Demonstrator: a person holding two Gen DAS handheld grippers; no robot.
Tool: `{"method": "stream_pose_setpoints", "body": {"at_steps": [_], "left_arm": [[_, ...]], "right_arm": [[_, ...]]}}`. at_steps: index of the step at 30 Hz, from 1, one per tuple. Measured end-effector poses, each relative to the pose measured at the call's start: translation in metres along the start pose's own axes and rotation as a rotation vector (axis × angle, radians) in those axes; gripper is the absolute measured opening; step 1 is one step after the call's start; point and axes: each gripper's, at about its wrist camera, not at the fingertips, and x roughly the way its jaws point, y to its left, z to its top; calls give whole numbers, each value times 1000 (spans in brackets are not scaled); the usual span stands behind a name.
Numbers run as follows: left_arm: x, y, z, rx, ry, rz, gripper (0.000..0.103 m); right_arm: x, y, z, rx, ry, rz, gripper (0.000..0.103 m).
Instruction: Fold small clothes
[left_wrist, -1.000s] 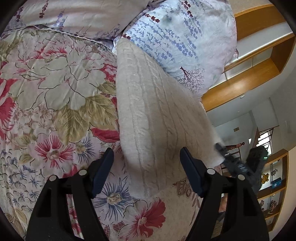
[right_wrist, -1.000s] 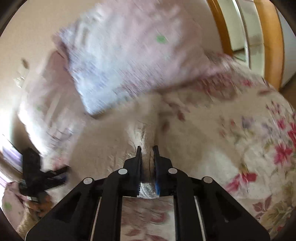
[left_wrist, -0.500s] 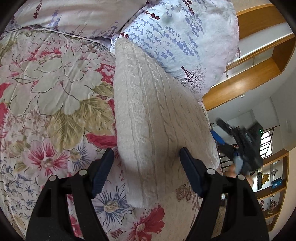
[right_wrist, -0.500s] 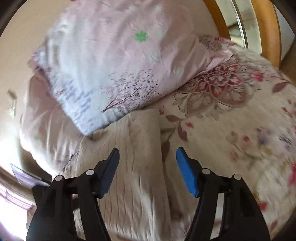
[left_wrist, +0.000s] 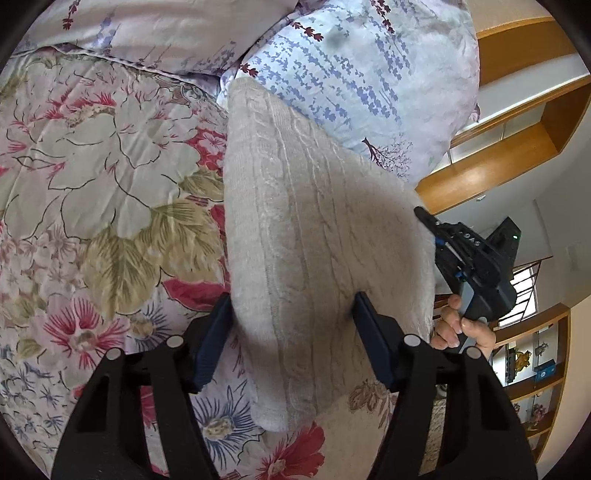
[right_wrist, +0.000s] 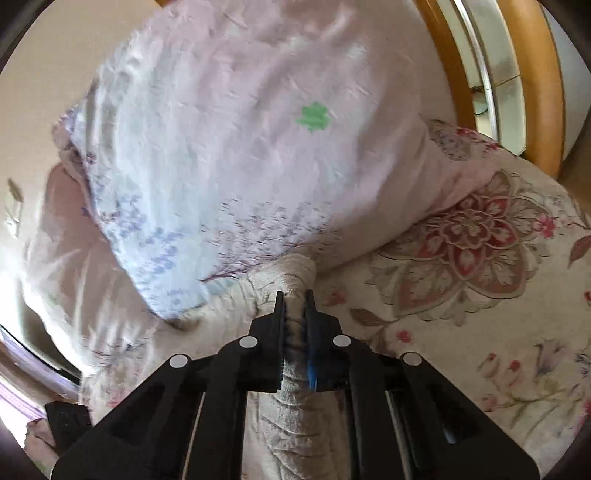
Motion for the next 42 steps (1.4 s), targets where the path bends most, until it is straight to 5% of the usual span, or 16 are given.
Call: {"method": "stream_pose_setpoints", "body": {"at_steps": [6, 11, 13, 15, 16, 28, 32, 37, 42], "left_arm": [[-1, 1, -2, 4, 2, -2, 65], [1, -2, -1, 6, 13, -1, 67], [-1, -1, 1, -13, 12, -16, 68], [-6, 1, 6, -22, -6, -20, 69], [-9, 1, 8, -24, -16, -20, 69], [6, 6, 27, -39, 0, 19, 70], [13, 7, 32, -42, -5, -6, 69], [17, 9, 34, -65, -18, -33, 65], [11, 18, 31, -105, -41, -71, 40]], "right_arm": [[42, -13, -12, 33, 106, -145, 9], [44, -6, -11, 20, 146, -140, 11], [28, -8, -9, 45, 134, -89, 29], [8, -15, -11, 90, 126, -28, 75], [-1, -18, -13, 106, 118, 5, 79], [7, -39, -39, 165, 305, 159, 79], [12, -35, -41, 139, 327, 210, 59], [20, -32, -48, 158, 350, 293, 50], [16, -28, -55, 154, 328, 327, 32]]}}
